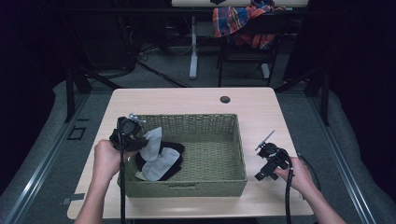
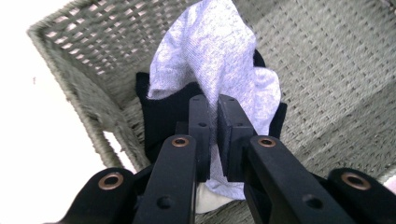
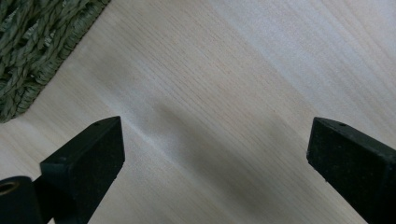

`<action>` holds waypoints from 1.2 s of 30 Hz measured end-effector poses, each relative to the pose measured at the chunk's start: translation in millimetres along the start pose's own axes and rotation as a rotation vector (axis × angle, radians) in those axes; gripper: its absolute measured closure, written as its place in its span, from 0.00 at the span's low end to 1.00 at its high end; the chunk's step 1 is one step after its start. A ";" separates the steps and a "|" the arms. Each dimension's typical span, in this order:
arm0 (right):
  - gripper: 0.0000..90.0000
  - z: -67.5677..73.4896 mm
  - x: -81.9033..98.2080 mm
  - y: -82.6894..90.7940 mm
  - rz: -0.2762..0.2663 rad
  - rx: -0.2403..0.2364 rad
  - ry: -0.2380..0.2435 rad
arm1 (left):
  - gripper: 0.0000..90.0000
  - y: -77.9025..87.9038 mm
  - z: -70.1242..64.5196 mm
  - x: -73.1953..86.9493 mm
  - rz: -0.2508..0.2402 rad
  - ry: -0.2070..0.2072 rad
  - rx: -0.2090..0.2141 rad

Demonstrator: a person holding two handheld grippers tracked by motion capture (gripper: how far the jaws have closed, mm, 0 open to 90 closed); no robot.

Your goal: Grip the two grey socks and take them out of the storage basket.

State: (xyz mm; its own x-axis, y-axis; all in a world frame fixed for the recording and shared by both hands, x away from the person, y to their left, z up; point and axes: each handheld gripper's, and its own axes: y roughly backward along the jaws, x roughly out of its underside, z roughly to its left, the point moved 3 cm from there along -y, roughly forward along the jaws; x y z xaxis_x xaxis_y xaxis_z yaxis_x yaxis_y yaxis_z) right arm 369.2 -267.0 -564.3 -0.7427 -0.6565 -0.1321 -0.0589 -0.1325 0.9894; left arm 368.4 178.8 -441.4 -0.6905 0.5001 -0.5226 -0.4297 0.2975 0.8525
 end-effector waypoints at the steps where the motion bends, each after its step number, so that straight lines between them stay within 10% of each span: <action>1: 0.04 0.0 0.0 0.0 0.000 0.000 0.000 | 0.95 1.7 0.9 0.1 -0.003 0.001 -0.002; 36: 0.04 3.9 1.0 -4.4 -0.013 -0.010 -0.025 | 0.95 54.5 39.6 19.3 -0.117 0.106 -0.043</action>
State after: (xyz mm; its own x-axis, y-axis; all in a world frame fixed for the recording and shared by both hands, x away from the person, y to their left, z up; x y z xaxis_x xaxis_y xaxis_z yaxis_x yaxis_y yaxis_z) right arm 366.1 -264.3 -568.6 -0.7581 -0.6362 -0.1435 -0.0623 -0.1483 0.9870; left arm 354.7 236.8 -404.7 -0.6907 0.3747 -0.6185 -0.5340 0.3124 0.7857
